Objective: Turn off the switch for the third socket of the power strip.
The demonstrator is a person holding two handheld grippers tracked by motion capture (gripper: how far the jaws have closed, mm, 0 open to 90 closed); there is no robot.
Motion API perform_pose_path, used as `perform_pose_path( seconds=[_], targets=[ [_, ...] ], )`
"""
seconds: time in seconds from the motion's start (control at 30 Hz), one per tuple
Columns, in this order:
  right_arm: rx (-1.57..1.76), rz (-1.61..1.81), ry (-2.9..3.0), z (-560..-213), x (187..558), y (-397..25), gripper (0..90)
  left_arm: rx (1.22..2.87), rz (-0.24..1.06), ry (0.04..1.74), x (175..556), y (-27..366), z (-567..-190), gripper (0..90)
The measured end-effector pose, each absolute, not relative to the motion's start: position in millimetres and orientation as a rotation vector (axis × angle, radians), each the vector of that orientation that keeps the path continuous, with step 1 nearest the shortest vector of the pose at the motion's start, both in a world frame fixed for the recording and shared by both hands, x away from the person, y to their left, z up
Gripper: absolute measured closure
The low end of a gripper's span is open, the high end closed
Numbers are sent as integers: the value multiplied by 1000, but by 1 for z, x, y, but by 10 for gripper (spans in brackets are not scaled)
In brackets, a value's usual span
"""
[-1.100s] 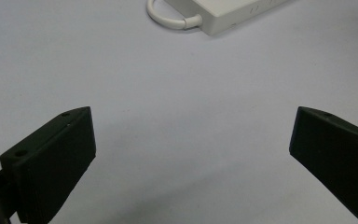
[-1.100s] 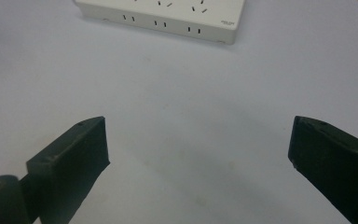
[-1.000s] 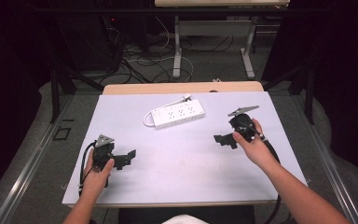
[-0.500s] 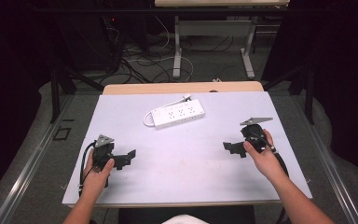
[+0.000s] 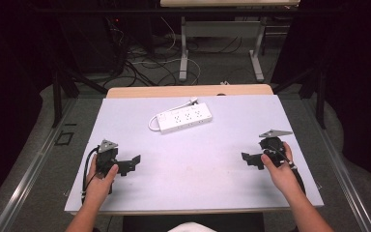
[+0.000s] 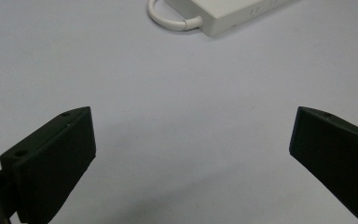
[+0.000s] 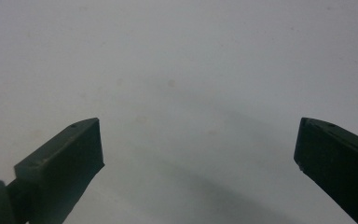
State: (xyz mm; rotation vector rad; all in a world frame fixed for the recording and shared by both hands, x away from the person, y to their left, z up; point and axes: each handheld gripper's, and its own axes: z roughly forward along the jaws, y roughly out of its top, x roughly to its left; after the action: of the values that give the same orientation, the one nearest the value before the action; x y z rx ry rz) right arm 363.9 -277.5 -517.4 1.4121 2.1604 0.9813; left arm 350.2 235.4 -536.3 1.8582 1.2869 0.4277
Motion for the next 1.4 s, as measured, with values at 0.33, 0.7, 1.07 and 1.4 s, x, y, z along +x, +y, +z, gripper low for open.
perform_pose_path(
  seconds=[0.33,0.7,1.07,1.4],
  targets=[
    [1432,964,2149,-531,356,-289,7,1856,438,1286,350,234,-537,3],
    [1439,924,2151,-543,352,-296,0,1863,439,1283,350,234,-538,3],
    [1463,910,2121,-549,351,-303,0,1871,434,1281,351,233,-538,3],
    [1462,904,2115,-552,351,-305,0,1874,439,1278,351,234,-538,3]
  ],
)
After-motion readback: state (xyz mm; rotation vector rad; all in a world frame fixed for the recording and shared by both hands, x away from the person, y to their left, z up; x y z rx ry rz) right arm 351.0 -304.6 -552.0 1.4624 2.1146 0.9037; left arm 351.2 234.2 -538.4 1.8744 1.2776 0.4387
